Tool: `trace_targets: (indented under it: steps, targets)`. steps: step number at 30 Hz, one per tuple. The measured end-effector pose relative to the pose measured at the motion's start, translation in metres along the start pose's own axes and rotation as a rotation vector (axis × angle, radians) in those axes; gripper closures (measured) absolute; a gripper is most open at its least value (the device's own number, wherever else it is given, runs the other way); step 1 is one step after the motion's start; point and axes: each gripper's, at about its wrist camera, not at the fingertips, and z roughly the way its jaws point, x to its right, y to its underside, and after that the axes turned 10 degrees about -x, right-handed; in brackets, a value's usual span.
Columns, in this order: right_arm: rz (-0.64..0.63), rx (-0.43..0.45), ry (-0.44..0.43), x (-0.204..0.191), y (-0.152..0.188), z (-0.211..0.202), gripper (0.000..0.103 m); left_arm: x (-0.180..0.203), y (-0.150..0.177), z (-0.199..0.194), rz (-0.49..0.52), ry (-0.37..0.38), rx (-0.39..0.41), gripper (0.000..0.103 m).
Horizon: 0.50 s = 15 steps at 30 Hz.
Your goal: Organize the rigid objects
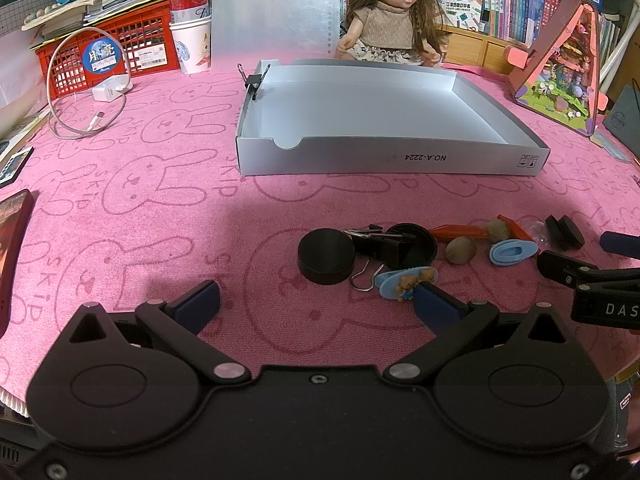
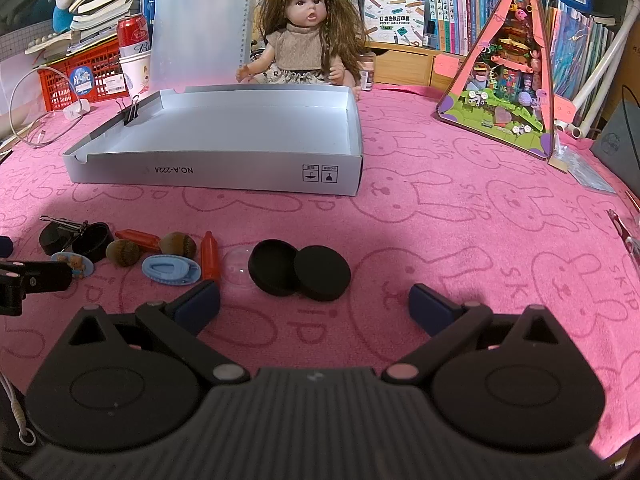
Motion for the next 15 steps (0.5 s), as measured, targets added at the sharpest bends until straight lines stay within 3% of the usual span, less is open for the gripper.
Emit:
trace_targets:
  steps: [15]
  targets:
    - [0.024,0.010,0.010,-0.0013,0.0009,-0.0016,0.000,-0.0010,0.0003,0.0002,0.005,-0.004,0.000,0.000]
